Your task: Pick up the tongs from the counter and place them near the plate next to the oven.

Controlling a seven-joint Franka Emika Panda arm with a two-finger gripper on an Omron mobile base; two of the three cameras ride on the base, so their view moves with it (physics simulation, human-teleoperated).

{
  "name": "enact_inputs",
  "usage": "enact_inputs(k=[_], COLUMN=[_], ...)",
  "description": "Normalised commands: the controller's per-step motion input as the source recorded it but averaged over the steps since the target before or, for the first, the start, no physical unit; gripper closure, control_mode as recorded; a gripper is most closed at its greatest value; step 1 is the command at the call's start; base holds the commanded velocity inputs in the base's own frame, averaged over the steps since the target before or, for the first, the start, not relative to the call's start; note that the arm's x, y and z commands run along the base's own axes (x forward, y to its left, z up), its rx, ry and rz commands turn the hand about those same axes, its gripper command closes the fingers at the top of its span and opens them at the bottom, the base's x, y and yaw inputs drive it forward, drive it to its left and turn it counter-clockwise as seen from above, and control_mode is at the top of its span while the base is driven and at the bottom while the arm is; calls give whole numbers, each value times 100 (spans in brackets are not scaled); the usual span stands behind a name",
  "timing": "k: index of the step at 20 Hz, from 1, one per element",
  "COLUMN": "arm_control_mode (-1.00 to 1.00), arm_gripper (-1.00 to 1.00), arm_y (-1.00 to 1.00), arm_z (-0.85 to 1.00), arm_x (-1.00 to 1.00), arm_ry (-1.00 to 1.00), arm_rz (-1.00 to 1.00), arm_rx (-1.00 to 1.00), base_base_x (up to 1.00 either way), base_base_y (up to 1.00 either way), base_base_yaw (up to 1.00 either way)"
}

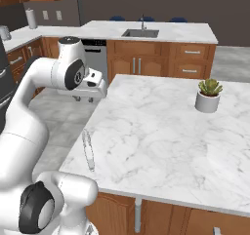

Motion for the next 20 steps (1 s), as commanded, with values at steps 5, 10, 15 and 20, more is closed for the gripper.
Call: enact_inputs(k=[5,10,15,20], arm_control_mode=[-100,-100,-100,-100], arm_gripper=[-100,-100,-100,-100], arm_y=[0,0,13,15], arm_z=[0,0,-9,-32], arm_x=[-20,-39,-12,0], arm_ry=[0,0,1,12], arm_rz=[0,0,1,1], arm_rx=[0,0,0,-2], base_base_x=[0,0,0,0], base_base_y=[0,0,0,0], base_base_yaw=[0,0,0,0])
